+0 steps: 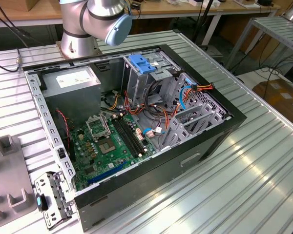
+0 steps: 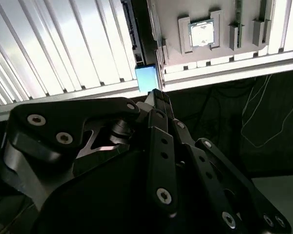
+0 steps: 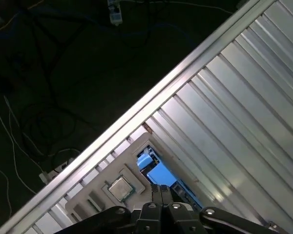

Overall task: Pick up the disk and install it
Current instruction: 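Pick up the disk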

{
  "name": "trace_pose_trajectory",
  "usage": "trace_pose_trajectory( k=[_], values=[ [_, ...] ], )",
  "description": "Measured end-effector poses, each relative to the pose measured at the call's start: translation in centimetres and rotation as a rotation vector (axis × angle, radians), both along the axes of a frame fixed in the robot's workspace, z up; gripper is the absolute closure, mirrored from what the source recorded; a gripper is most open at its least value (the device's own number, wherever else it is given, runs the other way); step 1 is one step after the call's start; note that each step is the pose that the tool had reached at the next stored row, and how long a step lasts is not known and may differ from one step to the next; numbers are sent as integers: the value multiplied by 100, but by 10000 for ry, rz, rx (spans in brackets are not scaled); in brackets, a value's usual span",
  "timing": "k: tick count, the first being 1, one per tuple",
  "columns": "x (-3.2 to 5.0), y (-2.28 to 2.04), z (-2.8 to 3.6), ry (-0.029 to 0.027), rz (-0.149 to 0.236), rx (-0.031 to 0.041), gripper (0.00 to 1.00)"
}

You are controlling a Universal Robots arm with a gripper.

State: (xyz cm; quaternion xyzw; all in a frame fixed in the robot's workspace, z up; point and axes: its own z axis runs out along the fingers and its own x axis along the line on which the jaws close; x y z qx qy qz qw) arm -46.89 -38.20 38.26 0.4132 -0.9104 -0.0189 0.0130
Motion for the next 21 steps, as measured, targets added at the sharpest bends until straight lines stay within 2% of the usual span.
trace_pose_trajectory(
  k=[1,2,3,6,7,9,10,12,14,15,16,17,18,21],
  values=[
    [0,0,0,1,201,0,89],
    [0,0,-1,0,640,0,89],
    [0,0,-2,1,912,0,89],
    [0,0,-3,1,1467,0,89],
    [1,0,-4,1,2009,0,89],
    [1,0,-6,-1,2376,-1,89],
    [7,1,-11,-5,2862,-1,89],
    [11,-1,-19,-24,3460,-4,89],
    [11,0,-24,-29,3869,-5,89],
    [12,0,-31,-84,4203,-17,89],
    [16,0,-41,-191,4258,-40,89],
    [18,0,-49,-246,4315,-51,89],
    [19,0,-56,-274,4387,-56,89],
    [19,0,-79,-287,5121,-49,89]
  ],
)
